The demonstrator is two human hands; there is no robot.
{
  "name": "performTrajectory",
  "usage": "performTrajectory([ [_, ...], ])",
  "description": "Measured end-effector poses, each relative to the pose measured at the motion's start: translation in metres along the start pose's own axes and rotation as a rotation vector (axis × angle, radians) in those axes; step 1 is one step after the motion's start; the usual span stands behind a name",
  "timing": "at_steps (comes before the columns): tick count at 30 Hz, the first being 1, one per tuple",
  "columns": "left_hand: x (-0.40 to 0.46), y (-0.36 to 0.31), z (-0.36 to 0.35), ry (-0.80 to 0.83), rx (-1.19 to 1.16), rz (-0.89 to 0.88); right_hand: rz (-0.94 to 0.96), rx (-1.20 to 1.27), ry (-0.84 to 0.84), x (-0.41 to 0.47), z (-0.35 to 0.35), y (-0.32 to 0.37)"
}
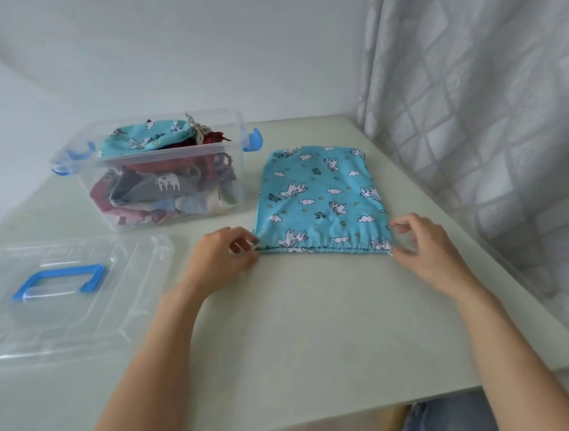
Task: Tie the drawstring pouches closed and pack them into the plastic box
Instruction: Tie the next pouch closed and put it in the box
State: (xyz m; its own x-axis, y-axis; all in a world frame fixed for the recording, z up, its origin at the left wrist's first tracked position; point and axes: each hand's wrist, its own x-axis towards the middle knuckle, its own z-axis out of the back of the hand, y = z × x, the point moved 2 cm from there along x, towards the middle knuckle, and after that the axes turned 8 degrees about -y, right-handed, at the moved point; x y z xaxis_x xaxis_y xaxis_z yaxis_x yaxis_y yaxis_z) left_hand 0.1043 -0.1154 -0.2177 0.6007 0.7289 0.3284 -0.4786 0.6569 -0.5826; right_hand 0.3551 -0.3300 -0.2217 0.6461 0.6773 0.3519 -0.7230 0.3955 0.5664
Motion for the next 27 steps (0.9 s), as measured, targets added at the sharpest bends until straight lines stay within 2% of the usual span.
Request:
performTrajectory([
  [2, -0.001, 0.003, 0.0, -0.023, -0.005, -0.035, -0.072, 0.049, -0.024, 0.0, -0.001, -0.005],
  [5, -0.002, 0.004, 0.0, -0.051, -0.025, -0.035, -0.036, 0.035, -0.033, 0.0, -0.001, -0.002],
  [9, -0.005, 0.005, 0.001, -0.071, -0.025, 0.001, -0.025, 0.059, 0.023, -0.007, 0.0, 0.004],
  [12, -0.006, 0.006, 0.003, -0.102, -0.027, 0.048, -0.08, 0.141, -0.012, -0.008, 0.003, 0.0],
  [16, -0.003, 0.013, 0.006, -0.212, -0.019, 0.063, -0.062, 0.009, -0.062, -0.006, 0.007, -0.004],
  [20, -0.003, 0.026, 0.022, -0.42, -0.057, 0.215, -0.025, -0.204, -0.145, -0.004, 0.008, -0.008],
  [24, -0.005, 0.023, 0.02, -0.343, -0.16, 0.191, 0.078, -0.188, -0.203, -0.004, 0.004, 0.006],
  [27, -0.006, 0.015, 0.019, -0.311, -0.094, 0.084, 0.163, -0.153, -0.16, -0.006, -0.003, 0.014],
])
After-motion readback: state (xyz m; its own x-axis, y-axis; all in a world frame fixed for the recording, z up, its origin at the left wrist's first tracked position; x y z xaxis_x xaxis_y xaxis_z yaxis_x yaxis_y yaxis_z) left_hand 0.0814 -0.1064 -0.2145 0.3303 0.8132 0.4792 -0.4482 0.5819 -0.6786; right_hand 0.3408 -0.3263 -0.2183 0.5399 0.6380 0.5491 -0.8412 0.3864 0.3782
